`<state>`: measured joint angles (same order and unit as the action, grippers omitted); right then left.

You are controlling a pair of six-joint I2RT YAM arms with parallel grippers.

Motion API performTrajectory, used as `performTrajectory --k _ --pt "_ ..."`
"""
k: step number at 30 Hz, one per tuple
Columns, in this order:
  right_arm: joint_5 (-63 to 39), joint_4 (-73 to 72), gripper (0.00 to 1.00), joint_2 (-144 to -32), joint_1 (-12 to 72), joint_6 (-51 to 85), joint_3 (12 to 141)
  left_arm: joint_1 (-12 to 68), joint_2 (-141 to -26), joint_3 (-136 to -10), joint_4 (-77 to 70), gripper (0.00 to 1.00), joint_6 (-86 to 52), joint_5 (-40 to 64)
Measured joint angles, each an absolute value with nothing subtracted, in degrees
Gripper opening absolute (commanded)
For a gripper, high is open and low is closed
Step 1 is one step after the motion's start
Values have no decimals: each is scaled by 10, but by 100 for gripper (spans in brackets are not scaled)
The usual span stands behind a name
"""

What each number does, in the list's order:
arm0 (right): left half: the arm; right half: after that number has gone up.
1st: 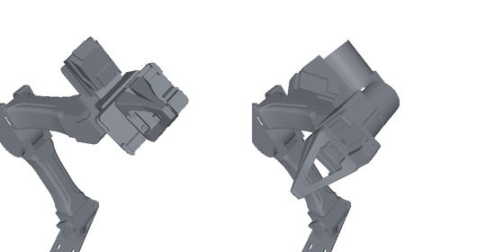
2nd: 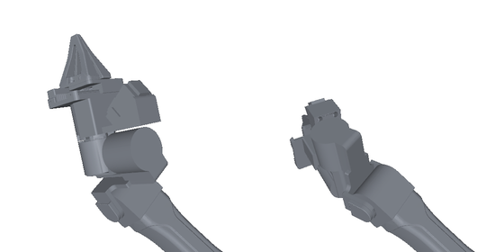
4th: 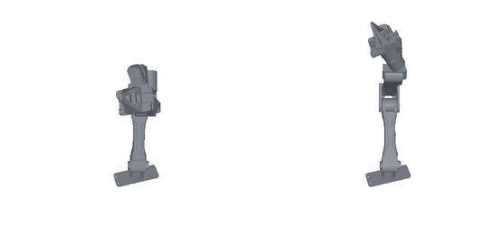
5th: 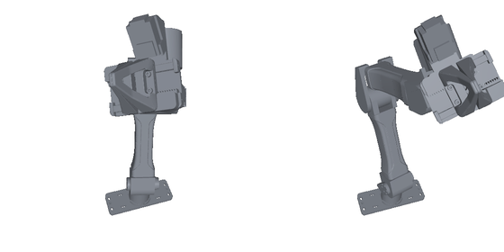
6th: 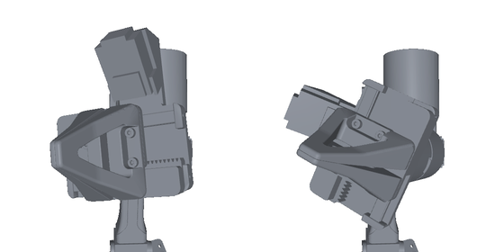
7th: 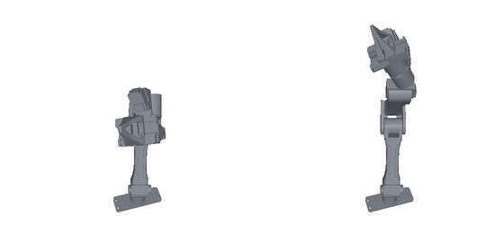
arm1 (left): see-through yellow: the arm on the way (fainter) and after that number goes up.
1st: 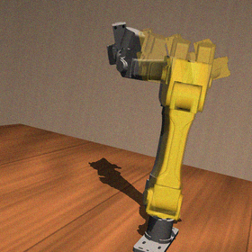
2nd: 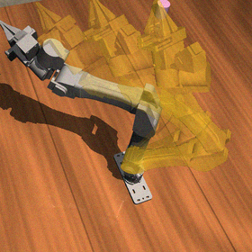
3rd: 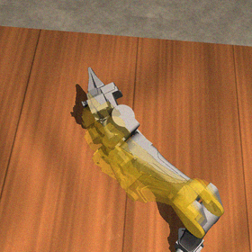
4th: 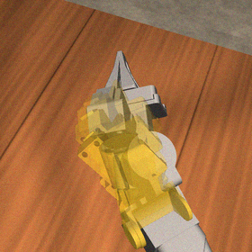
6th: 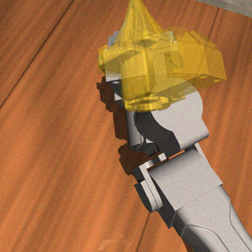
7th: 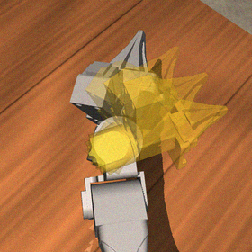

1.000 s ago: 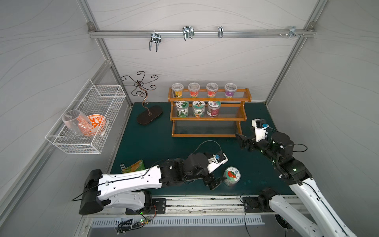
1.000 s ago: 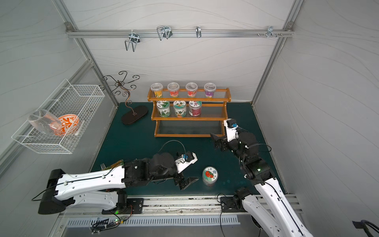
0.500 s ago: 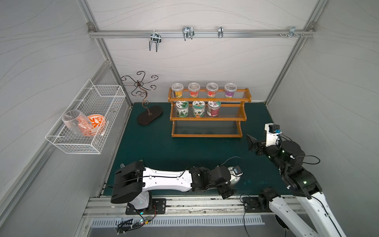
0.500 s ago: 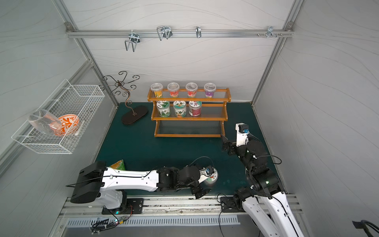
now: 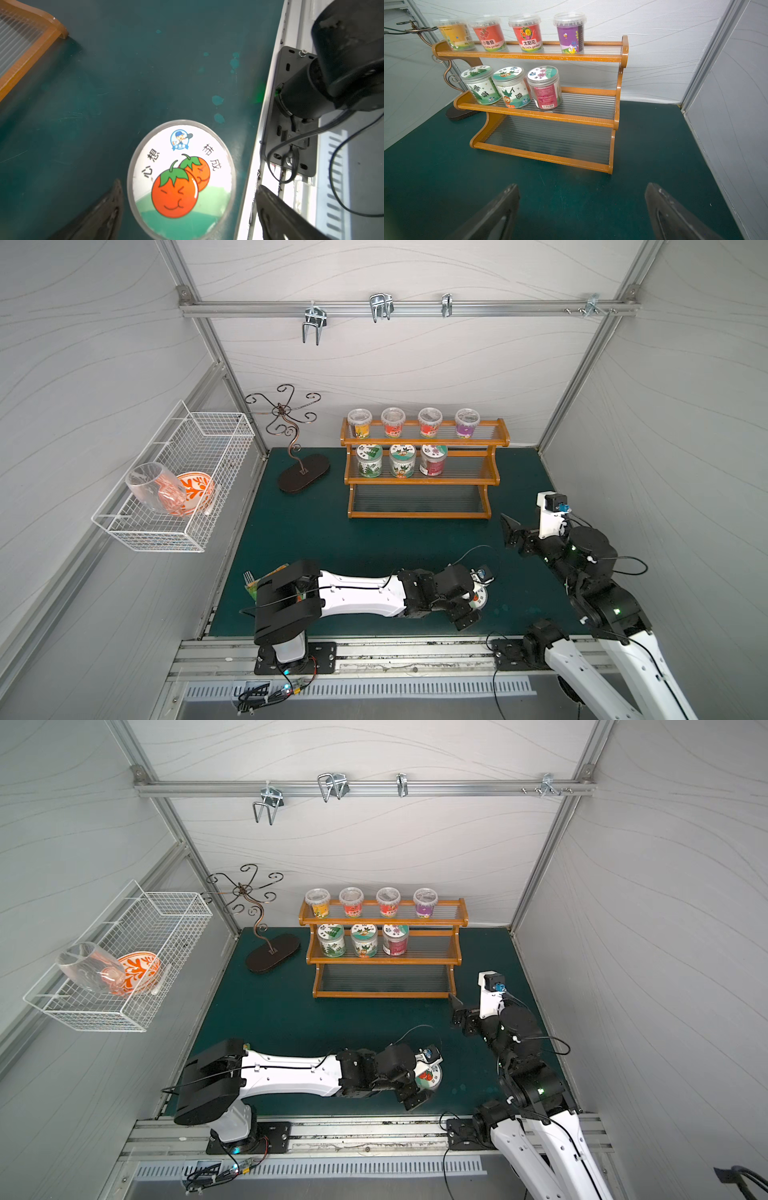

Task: Place the seed container on the shelf
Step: Pick up the seed jar at the center of the board.

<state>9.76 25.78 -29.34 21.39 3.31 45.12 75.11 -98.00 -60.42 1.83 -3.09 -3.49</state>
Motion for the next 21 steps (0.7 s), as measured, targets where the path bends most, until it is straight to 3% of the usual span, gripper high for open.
performTrajectory --k 13,17,21 --pt "94 258 99 -294 209 30 451 742 -1013 -609 -13 99 -21 -10" --pt "92 258 99 -294 207 30 449 740 -1018 -609 -16 96 -19 -7" --pt "90 258 99 -294 206 30 447 735 -1018 -609 -17 87 -18 -2"
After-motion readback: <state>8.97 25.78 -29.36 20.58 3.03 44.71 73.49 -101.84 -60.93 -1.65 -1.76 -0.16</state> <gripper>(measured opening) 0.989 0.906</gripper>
